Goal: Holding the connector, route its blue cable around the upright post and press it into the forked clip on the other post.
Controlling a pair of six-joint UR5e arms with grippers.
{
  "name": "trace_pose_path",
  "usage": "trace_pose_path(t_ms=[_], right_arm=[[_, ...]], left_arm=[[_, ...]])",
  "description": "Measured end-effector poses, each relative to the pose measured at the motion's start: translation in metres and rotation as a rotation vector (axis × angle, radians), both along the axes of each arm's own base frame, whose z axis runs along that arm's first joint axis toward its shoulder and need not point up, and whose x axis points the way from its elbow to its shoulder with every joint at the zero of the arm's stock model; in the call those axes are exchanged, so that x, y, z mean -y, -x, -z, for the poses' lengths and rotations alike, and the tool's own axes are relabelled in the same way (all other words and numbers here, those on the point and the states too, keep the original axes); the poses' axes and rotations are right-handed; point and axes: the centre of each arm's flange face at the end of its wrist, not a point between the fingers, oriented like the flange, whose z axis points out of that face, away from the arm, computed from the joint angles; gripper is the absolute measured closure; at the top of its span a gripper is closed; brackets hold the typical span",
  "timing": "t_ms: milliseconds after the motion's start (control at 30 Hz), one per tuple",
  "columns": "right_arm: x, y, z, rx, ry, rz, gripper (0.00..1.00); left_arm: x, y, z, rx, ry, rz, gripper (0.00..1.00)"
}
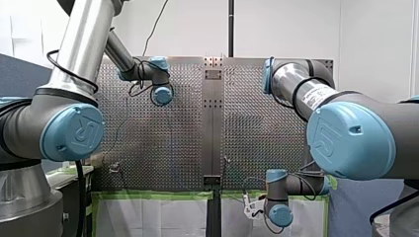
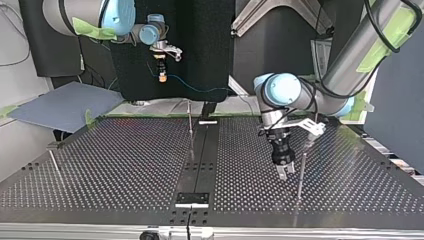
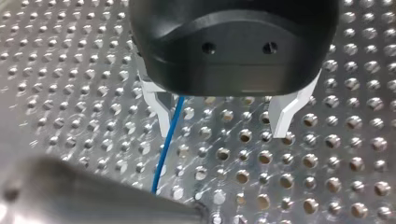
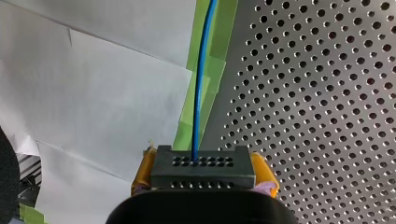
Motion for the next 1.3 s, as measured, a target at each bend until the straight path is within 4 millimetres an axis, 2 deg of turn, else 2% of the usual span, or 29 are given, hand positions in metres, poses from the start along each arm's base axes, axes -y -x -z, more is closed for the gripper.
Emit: trace_pose_path(t_ms=[900,1300], right_arm=[[-0.002,-0.003,0.000,0.000,0.005,-0.007,1.00],[-0.001,-0.004,-0.001,0.004,0.013,-0.007,1.00]], left_arm=[[0.004,0.017,0.027,-0.196,-0.162,-0.041,0.00],[0.012,0.017,0.075,-0.314,-0.227,-0.076,0.00]])
